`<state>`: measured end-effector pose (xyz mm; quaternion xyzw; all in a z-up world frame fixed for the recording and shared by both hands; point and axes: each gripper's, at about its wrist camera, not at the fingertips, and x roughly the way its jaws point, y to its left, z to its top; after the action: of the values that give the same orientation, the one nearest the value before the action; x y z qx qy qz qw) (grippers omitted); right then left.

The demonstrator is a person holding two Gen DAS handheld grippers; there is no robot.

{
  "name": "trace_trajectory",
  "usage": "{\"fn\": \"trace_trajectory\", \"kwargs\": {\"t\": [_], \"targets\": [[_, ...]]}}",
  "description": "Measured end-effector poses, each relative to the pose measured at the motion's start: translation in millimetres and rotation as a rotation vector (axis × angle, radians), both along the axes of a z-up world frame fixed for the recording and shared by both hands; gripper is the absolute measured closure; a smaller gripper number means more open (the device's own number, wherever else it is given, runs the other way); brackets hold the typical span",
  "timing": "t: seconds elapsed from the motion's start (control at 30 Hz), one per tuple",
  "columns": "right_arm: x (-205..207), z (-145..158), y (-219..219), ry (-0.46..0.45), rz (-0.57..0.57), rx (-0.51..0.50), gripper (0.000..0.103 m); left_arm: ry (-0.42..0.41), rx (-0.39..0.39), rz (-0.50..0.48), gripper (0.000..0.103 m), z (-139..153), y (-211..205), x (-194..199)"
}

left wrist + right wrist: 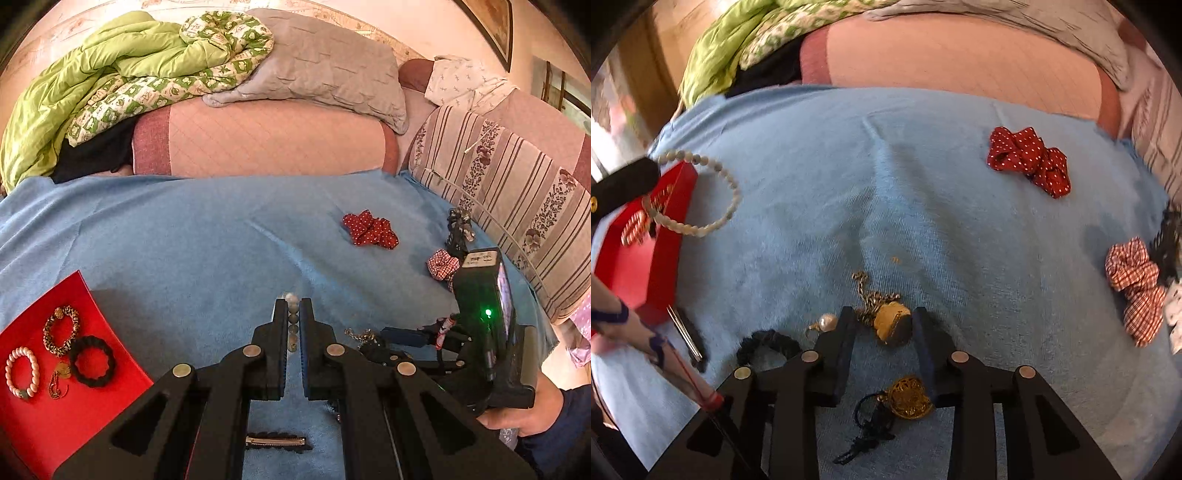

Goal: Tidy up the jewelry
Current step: 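Lift and carry the necklace and keychain over the red tray with both tools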

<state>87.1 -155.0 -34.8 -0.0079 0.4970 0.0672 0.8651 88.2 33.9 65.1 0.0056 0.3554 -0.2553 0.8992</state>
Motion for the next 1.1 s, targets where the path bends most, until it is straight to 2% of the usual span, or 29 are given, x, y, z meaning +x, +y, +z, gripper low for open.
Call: {"fn": "trace_trajectory", "kwargs": {"t": [0.2, 0.23, 0.27, 0.47, 0.77, 1.1], "targets": [[3, -4, 5, -0.002, 0.02, -0.043, 0.068, 0.006, -0.002, -0.002, 0.098, -1, 1, 1], [2, -4, 5, -0.002, 0.016, -0.039, 0.069, 0.006, 0.0, -0.003, 0.098, -2, 0, 1], [2, -2, 4, -0.002, 0.015, -0.036, 0.077, 0.007, 0.002, -0.005, 0.098, -2, -1, 1], [-3, 7, -8, -0.021, -0.019, 0.041, 0.078, -0.006, 0.0, 0.001, 0.098, 0, 2, -1], [-24, 57, -26, -0.211, -0.071, 0.178, 0.078, -0.029, -0.026, 0.008, 0.098, 8, 5, -3], [-45, 123, -8, -0.389, -0.059, 0.305, 0.078, -0.084, -0.054, 0.02, 0.098, 26, 19, -18]]}}
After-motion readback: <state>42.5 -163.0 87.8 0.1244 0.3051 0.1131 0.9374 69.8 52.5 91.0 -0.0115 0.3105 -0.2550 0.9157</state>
